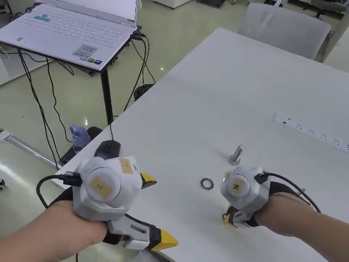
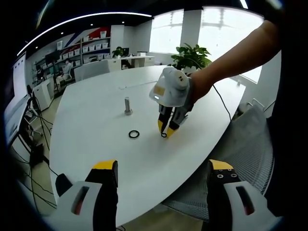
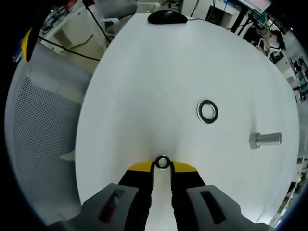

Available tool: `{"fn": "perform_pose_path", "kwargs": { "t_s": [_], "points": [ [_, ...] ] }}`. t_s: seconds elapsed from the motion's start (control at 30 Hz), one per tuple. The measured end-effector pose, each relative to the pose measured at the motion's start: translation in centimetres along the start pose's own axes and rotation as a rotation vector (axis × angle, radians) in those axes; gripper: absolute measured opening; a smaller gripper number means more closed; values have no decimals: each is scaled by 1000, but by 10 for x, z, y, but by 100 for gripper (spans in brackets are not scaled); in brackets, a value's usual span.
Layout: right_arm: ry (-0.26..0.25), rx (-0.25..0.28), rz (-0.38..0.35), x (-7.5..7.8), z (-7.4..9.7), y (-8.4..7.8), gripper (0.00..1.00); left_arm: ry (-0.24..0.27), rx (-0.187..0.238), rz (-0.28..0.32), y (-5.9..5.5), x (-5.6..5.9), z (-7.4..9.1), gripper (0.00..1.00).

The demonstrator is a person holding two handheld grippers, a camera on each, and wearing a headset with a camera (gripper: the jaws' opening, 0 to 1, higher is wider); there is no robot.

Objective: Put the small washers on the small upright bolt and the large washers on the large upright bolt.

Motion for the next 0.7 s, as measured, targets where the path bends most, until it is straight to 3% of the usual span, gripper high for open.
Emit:
{"fn": "perform_pose_path", "kwargs": {
  "t_s": [0.4, 0.7],
  "points": [
    [23, 51, -107, 4, 1, -3, 12, -8, 1, -11, 6, 3, -1, 74],
    [22, 52, -132, 3, 17, -15, 12, 7, 8, -12, 9, -2, -1, 76]
  ]
}}
Point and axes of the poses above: the centre of the closed fingertips' face, and the gripper's own axes: z roughly backward along the fingers, x roughly to its right, y roughly out of its top, the point moved 3 cm from there along z, roughly backward along the fingers, and after that the axes turned 6 degrees about y, right-handed, at the moved point
